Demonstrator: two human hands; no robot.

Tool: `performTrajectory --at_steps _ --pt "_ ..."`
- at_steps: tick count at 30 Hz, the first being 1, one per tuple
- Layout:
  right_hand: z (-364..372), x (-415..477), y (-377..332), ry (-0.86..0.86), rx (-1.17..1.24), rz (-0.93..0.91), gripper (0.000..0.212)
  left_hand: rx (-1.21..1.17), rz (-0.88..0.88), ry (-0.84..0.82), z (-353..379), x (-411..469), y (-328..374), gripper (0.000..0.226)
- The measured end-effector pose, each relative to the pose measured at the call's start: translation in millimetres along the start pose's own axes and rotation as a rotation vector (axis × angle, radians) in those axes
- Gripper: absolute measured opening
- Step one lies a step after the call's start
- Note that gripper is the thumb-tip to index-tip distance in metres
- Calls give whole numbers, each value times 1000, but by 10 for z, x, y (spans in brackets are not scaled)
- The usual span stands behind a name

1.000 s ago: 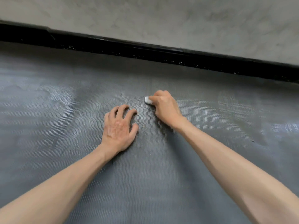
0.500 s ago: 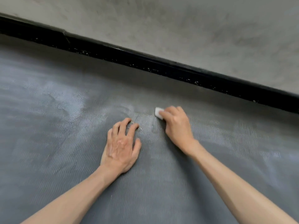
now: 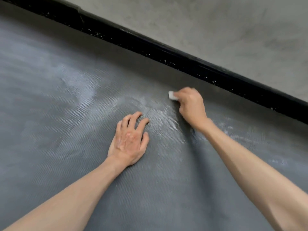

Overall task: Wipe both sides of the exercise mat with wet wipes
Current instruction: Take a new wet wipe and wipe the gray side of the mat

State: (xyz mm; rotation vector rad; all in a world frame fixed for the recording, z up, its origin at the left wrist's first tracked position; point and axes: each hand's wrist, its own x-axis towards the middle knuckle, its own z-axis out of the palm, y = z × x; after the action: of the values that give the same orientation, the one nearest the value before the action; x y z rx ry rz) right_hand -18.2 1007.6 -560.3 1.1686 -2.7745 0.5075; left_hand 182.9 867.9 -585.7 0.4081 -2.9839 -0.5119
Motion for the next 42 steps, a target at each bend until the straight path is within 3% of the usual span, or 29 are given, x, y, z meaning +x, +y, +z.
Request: performTrajectory --at_steps 5,11,15,21,26,32,37,42 --pt "-14 769 313 -27 -80 185 43 -6 -5 -6 -15 8 -13 42" --pt "-43 384 362 -53 -87 -53 46 -2 -10 2 -16 4 4 42" --pt "-83 658 327 -64 -113 224 49 -28 -11 31 -30 5 15 43" --pt "-28 -157 28 -62 9 -62 37 -19 -6 32 -42 5 21 43" --pt "-48 -59 -72 5 -15 111 33 -16 -2 38 -50 5 25 43" --pt "-112 -692 -266 -162 44 -215 33 -7 -3 32 -59 4 33 43" --pt "-89 -337 -232 -82 -20 46 37 -4 -2 31 -62 1 34 43" --pt "-109 -1238 -615 -112 51 -195 28 -10 4 20 -61 5 32 44"
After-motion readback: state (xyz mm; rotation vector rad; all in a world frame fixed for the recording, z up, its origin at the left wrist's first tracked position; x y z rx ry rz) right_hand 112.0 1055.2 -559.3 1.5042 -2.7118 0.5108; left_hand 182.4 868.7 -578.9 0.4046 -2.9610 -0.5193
